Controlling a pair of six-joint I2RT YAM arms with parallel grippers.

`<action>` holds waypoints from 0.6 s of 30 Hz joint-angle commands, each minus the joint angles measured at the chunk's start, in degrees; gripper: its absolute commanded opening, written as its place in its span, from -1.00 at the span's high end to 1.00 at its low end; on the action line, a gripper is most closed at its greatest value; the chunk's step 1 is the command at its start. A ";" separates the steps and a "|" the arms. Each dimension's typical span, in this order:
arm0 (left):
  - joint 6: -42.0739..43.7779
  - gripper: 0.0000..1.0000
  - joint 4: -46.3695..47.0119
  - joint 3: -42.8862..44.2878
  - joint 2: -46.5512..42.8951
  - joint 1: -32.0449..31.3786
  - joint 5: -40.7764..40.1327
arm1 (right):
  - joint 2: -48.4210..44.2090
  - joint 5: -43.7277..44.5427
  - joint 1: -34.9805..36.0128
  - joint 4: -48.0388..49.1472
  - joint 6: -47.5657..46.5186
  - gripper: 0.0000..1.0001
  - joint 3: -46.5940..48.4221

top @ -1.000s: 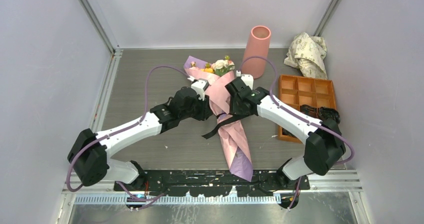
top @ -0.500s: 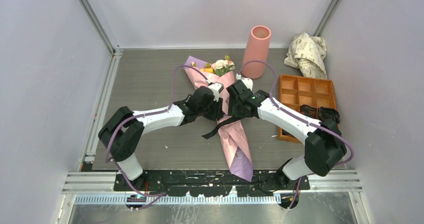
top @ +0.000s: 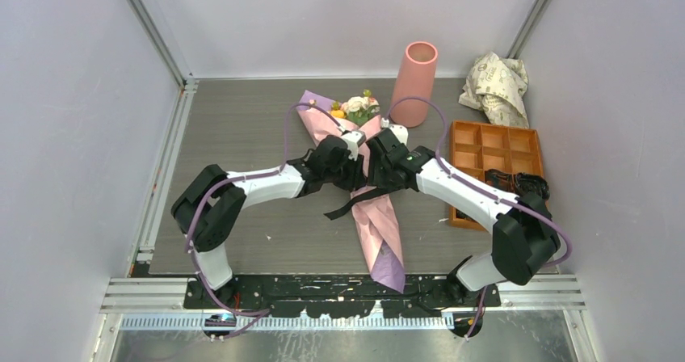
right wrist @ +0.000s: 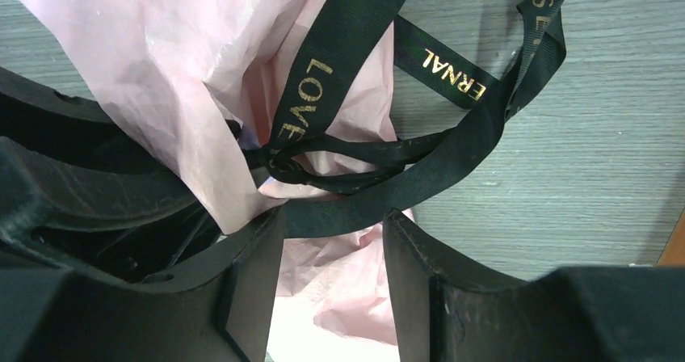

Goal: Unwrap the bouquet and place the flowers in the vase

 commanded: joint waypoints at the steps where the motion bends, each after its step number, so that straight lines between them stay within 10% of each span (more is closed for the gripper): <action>1: 0.07 0.43 4.14 -1.36 -1.41 0.22 1.88 | 0.32 0.14 -0.12 2.85 -0.75 -0.05 1.32; 18: 0.05 0.89 3.49 -4.32 -6.86 0.64 -0.85 | 9.41 1.48 -0.73 7.07 -4.73 0.38 3.94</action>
